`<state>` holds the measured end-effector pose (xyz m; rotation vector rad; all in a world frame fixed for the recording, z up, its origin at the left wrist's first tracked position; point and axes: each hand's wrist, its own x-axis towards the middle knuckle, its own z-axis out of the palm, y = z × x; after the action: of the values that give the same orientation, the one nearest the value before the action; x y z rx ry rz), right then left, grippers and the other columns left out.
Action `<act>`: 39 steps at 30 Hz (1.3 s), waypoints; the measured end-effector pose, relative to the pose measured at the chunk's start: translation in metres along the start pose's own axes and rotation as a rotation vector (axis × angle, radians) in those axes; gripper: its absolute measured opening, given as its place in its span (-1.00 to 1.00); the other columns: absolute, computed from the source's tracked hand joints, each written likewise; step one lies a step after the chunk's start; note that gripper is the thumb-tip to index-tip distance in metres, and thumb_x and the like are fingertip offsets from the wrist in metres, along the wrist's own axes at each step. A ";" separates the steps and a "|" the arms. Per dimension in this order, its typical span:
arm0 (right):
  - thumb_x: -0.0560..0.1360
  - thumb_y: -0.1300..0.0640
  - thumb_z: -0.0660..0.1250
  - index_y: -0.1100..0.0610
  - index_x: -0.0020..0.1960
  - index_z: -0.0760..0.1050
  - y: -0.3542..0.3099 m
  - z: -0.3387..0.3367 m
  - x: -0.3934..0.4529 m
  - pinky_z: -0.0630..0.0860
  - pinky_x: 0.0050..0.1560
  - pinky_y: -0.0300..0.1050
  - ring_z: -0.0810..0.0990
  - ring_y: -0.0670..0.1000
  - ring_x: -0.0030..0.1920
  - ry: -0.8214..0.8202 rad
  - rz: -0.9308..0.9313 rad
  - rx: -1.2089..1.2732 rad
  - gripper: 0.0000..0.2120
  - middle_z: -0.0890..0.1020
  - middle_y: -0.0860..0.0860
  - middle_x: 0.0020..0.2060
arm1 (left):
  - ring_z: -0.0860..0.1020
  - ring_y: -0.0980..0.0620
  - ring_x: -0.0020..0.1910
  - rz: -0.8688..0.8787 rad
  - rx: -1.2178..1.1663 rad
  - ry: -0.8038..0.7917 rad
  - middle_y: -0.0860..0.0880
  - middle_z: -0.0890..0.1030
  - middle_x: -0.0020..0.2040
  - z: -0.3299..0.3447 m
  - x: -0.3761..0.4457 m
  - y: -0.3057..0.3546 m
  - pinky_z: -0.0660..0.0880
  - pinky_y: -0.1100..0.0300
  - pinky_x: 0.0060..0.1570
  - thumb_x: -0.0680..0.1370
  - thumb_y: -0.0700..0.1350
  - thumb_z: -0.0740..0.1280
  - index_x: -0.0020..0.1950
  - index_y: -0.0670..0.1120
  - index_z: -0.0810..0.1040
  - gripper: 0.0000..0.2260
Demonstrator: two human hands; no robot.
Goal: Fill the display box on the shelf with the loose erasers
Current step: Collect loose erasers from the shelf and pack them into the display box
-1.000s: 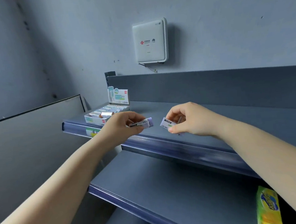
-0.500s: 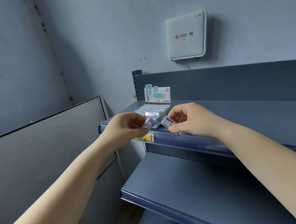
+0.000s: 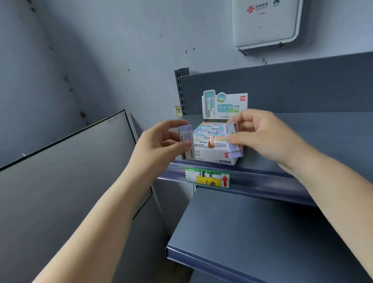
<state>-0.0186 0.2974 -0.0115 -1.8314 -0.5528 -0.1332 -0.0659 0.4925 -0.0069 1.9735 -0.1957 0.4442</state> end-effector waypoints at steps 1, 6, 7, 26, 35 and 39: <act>0.40 0.29 0.38 0.05 -0.16 0.49 0.001 0.002 0.005 0.61 -0.04 -0.04 0.65 0.01 -0.06 0.000 -0.008 -0.005 -0.84 0.67 -0.02 -0.13 | 0.53 0.11 -0.33 0.004 0.007 -0.005 -0.02 0.59 -0.25 -0.001 0.006 -0.002 0.47 0.31 -0.32 0.45 -0.28 0.38 0.02 0.10 0.55 -0.71; 0.38 0.24 0.41 0.05 -0.16 0.50 0.010 0.006 0.026 0.58 0.00 0.13 0.66 0.05 -0.11 0.049 -0.041 -0.050 -0.87 0.70 -0.03 -0.20 | 0.56 0.15 -0.36 -0.007 0.013 -0.016 0.13 0.61 -0.25 -0.001 0.035 -0.014 0.47 0.21 -0.30 0.41 -0.32 0.40 -0.09 0.02 0.56 -0.76; 0.37 0.22 0.42 0.04 -0.19 0.49 0.013 0.007 0.029 0.57 0.00 0.16 0.65 0.05 -0.16 0.070 -0.040 -0.045 -0.86 0.70 -0.02 -0.21 | 0.56 0.15 -0.38 -0.007 -0.011 -0.012 0.13 0.61 -0.26 0.000 0.040 -0.017 0.47 0.20 -0.30 0.40 -0.33 0.41 -0.10 -0.02 0.55 -0.78; 0.25 0.07 0.49 -0.01 -0.24 0.53 0.025 0.013 0.020 0.30 -0.49 -0.34 0.33 -0.11 -0.52 0.103 -0.069 -0.353 -0.85 0.59 0.03 -0.43 | 0.61 0.08 -0.21 0.157 -0.097 -0.284 -0.03 0.62 -0.26 -0.007 0.078 -0.064 0.57 0.23 -0.15 0.23 -0.13 0.51 -0.29 -0.06 0.49 -0.78; 0.20 -0.05 0.53 -0.12 -0.24 0.59 0.023 0.021 0.019 0.37 -0.35 -0.39 0.48 -0.08 -0.30 0.165 -0.023 -0.478 -0.82 0.58 -0.26 -0.29 | 0.50 0.29 -0.24 0.282 0.066 -0.340 0.14 0.62 -0.28 -0.015 0.092 -0.077 0.33 0.53 -0.16 0.29 0.01 0.47 -0.31 0.03 0.58 -0.89; 0.23 -0.05 0.47 -0.12 -0.24 0.59 0.017 0.025 0.017 0.37 -0.30 -0.38 0.48 -0.03 -0.21 0.186 0.009 -0.558 -0.87 0.59 -0.24 -0.26 | 0.45 0.32 -0.24 0.314 0.055 -0.392 0.14 0.60 -0.24 -0.013 0.094 -0.078 0.31 0.53 -0.19 0.28 0.08 0.47 -0.28 -0.02 0.58 -0.81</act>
<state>-0.0009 0.3222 -0.0284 -2.3287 -0.3984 -0.4866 0.0435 0.5435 -0.0307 2.0765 -0.7551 0.2573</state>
